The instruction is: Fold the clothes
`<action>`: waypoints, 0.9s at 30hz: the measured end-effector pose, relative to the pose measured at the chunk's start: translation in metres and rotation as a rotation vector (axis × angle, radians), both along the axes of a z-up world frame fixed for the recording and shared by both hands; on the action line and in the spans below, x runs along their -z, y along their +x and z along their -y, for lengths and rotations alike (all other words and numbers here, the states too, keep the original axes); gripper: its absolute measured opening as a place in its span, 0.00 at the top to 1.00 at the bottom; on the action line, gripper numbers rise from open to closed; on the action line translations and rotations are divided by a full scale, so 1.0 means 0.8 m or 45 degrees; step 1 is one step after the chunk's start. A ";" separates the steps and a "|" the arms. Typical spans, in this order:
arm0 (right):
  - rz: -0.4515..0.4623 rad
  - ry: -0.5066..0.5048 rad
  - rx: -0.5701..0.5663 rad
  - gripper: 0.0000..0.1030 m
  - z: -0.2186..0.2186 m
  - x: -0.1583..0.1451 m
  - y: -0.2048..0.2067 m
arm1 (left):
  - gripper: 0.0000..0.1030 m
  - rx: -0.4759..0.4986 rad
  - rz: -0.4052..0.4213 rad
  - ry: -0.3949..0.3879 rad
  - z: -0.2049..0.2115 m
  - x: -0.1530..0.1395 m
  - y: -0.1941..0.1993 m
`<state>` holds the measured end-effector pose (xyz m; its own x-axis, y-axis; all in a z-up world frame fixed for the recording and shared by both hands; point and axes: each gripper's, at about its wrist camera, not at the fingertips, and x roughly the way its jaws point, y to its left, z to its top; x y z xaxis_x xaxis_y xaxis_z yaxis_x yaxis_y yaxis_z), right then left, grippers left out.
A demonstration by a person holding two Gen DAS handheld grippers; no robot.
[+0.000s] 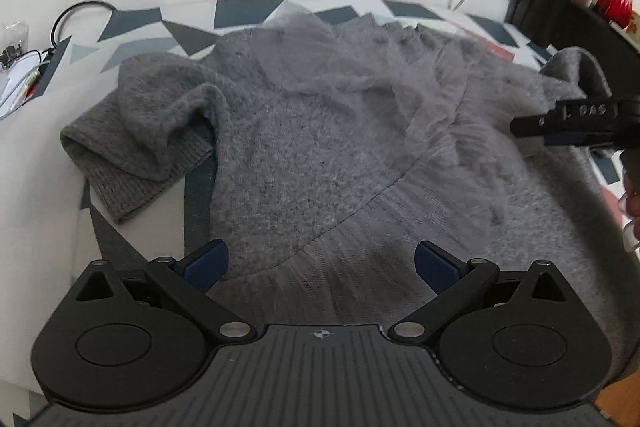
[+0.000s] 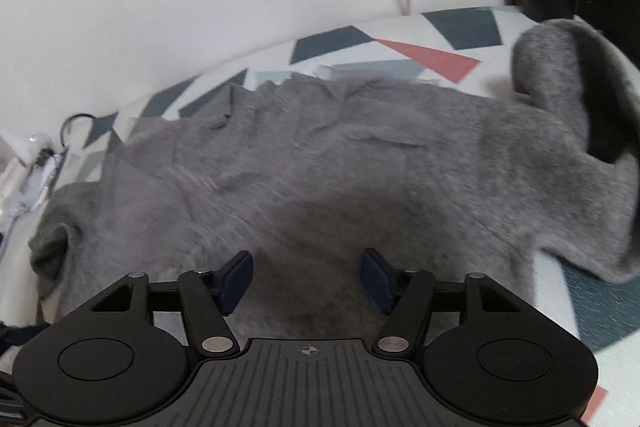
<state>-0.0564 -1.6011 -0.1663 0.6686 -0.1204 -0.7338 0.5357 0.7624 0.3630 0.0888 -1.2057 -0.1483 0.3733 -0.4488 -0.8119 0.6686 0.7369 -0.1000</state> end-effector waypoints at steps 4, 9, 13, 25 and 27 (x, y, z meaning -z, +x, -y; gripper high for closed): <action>0.034 0.047 -0.050 0.71 -0.002 -0.003 0.013 | 0.01 -0.028 -0.003 0.027 -0.001 0.004 0.008; 0.041 0.003 -0.109 0.99 -0.017 -0.013 0.013 | 0.01 -0.035 -0.002 0.037 -0.005 0.007 0.010; 0.135 -0.095 0.014 1.00 -0.011 -0.043 -0.020 | 0.01 -0.020 0.015 0.040 -0.007 0.008 0.008; -0.005 0.076 0.018 0.72 -0.020 -0.018 -0.040 | 0.01 -0.013 0.024 0.036 -0.008 0.009 0.007; 0.029 0.057 0.061 0.68 -0.026 -0.014 -0.037 | 0.01 -0.005 0.026 0.039 -0.009 0.010 0.007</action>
<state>-0.0859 -1.5804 -0.1554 0.6795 -0.1205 -0.7237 0.5626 0.7187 0.4085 0.0944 -1.1988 -0.1561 0.3920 -0.4223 -0.8173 0.6672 0.7422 -0.0636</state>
